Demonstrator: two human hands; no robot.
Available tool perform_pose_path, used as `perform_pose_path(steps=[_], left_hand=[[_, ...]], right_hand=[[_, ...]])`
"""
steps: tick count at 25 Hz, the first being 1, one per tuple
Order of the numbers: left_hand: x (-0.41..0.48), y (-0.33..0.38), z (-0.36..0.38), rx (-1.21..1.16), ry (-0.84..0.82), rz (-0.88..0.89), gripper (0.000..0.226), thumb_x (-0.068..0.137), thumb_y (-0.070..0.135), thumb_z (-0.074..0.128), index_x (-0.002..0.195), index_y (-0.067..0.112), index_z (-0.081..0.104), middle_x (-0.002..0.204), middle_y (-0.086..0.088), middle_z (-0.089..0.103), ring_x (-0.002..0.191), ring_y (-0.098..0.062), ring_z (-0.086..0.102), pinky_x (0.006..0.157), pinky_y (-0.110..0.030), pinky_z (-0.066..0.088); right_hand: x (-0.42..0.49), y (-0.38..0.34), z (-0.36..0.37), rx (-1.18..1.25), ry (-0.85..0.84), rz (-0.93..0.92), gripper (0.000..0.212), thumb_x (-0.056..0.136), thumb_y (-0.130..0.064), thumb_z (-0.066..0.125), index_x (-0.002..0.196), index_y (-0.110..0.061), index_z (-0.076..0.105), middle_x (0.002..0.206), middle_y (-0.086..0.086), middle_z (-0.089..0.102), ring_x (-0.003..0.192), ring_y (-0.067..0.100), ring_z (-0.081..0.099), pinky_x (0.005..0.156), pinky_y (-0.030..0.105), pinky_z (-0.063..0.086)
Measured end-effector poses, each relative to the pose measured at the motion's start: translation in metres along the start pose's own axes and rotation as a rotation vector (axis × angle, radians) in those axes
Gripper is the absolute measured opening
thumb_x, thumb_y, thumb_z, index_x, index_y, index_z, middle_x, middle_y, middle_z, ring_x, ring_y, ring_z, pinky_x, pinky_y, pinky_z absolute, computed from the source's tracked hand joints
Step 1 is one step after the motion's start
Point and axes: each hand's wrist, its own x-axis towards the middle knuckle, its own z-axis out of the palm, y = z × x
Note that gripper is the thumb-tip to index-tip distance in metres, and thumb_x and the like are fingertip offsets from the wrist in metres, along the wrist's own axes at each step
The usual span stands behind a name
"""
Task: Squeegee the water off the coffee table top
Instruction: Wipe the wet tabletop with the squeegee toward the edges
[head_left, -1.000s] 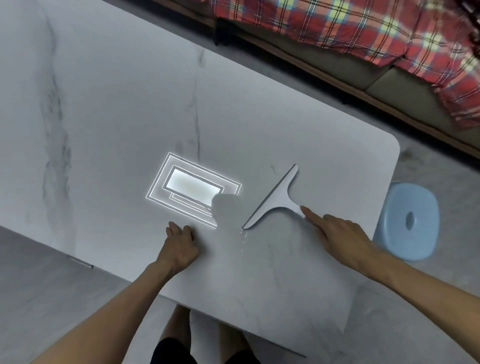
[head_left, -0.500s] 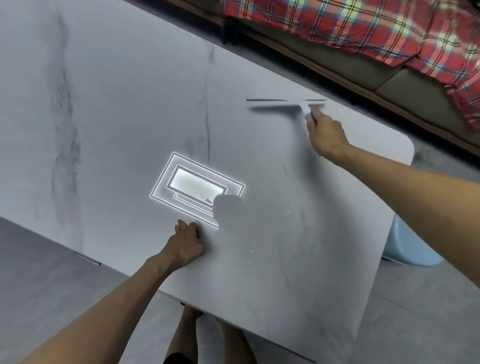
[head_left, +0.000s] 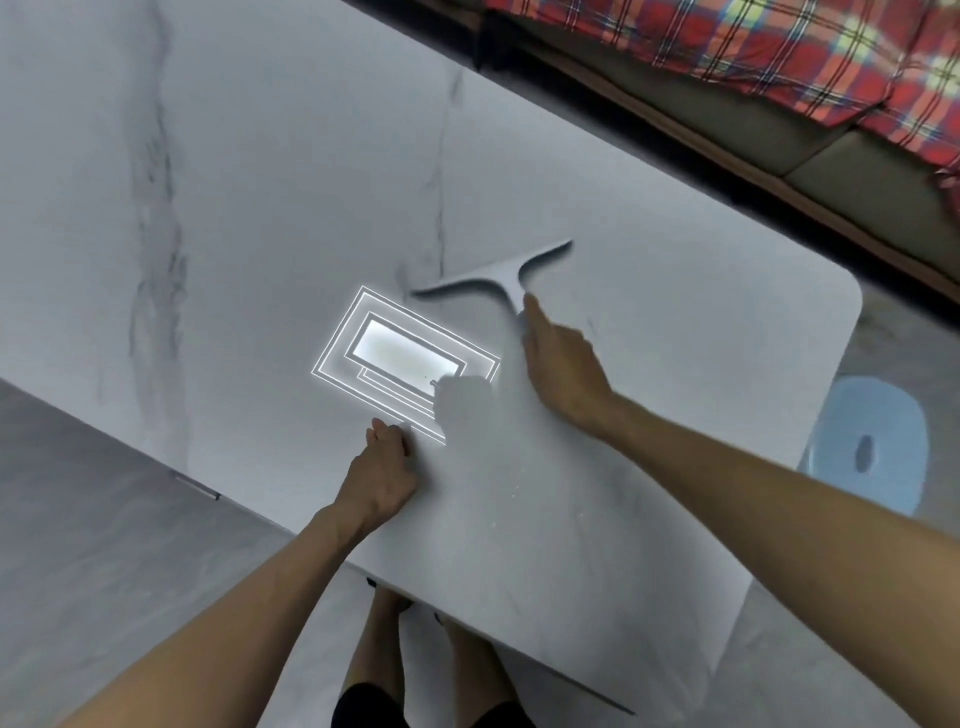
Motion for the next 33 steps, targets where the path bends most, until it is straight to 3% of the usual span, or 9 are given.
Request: perform_pose_path(steps=[2,6,9,12,14,17,20,26,33], left_hand=[[-0.004,-0.002,0.005,0.009,0.064,0.003,0.026,0.080,-0.005,0.044,0.104,0.006,0.042,0.153,-0.029,0.022,0.128,-0.043,0.045,0.076,-0.033,0.037],[-0.011,0.001,0.009,0.007,0.126,0.049,0.022,0.079,-0.006,0.046,0.098,0.006,0.043,0.133,-0.026,0.040,0.088,-0.037,0.055,0.065,-0.032,0.034],[-0.021,-0.003,0.018,0.050,0.072,0.028,0.022,0.082,-0.004,0.045,0.103,0.003,0.044,0.143,-0.029,0.035,0.113,-0.043,0.054,0.070,-0.030,0.034],[-0.038,-0.009,0.029,0.077,-0.002,0.019,0.022,0.082,-0.002,0.046,0.103,0.004,0.043,0.142,-0.030,0.037,0.105,-0.041,0.058,0.067,-0.030,0.035],[-0.049,-0.012,0.036,0.088,-0.040,0.029,0.023,0.082,-0.002,0.045,0.105,0.004,0.043,0.139,-0.030,0.040,0.102,-0.040,0.059,0.069,-0.030,0.035],[-0.060,-0.017,0.038,0.050,0.010,0.064,0.021,0.079,-0.002,0.044,0.097,0.010,0.041,0.104,-0.014,0.058,0.078,-0.029,0.057,0.064,-0.033,0.038],[-0.063,-0.030,0.034,0.043,0.138,0.041,0.018,0.079,0.003,0.043,0.093,0.014,0.041,0.070,0.001,0.049,0.060,-0.018,0.046,0.055,-0.033,0.038],[-0.076,-0.073,0.026,-0.030,0.229,0.025,0.021,0.080,0.002,0.046,0.093,0.018,0.041,0.083,-0.002,0.053,0.072,-0.024,0.050,0.063,-0.031,0.037],[-0.087,-0.071,0.061,0.008,0.084,0.178,0.022,0.078,-0.001,0.052,0.095,0.012,0.045,0.104,-0.007,0.048,0.081,-0.022,0.050,0.059,-0.025,0.033]], right_hand=[[-0.037,0.017,0.015,-0.049,-0.037,-0.106,0.053,0.102,-0.022,0.035,0.152,-0.025,0.018,0.099,0.017,0.061,0.088,0.039,0.060,0.072,0.038,0.043],[-0.100,0.071,0.020,-0.242,-0.142,-0.206,0.054,0.103,-0.026,0.033,0.152,-0.036,0.013,0.092,0.005,0.056,0.068,0.027,0.057,0.060,0.035,0.042],[-0.139,0.115,0.011,-0.363,-0.213,-0.206,0.061,0.101,-0.024,0.036,0.151,-0.044,0.007,0.086,-0.005,0.045,0.062,0.022,0.052,0.057,0.033,0.041],[-0.176,0.152,-0.006,-0.441,-0.220,-0.153,0.059,0.101,-0.029,0.033,0.150,-0.048,0.005,0.084,-0.008,0.041,0.065,0.020,0.053,0.057,0.029,0.032],[-0.197,0.167,-0.021,-0.433,-0.204,-0.109,0.054,0.101,-0.034,0.030,0.149,-0.048,0.009,0.085,-0.008,0.047,0.070,0.020,0.058,0.058,0.030,0.035],[-0.214,0.159,-0.030,-0.379,-0.171,-0.105,0.050,0.101,-0.041,0.024,0.149,-0.049,0.011,0.082,-0.011,0.047,0.070,0.017,0.058,0.058,0.027,0.036],[-0.214,0.116,-0.007,-0.308,-0.191,-0.199,0.047,0.099,-0.052,0.018,0.147,-0.051,0.015,0.094,-0.008,0.057,0.075,0.017,0.061,0.061,0.026,0.038],[-0.209,0.026,0.089,-0.398,-0.176,-0.578,0.043,0.103,-0.037,0.036,0.146,-0.037,0.035,0.092,0.004,0.063,0.059,0.029,0.059,0.052,0.032,0.037],[-0.247,0.062,0.101,-0.352,-0.128,-0.368,0.042,0.102,-0.043,0.033,0.144,-0.044,0.035,0.089,-0.001,0.061,0.063,0.025,0.058,0.054,0.032,0.039]])
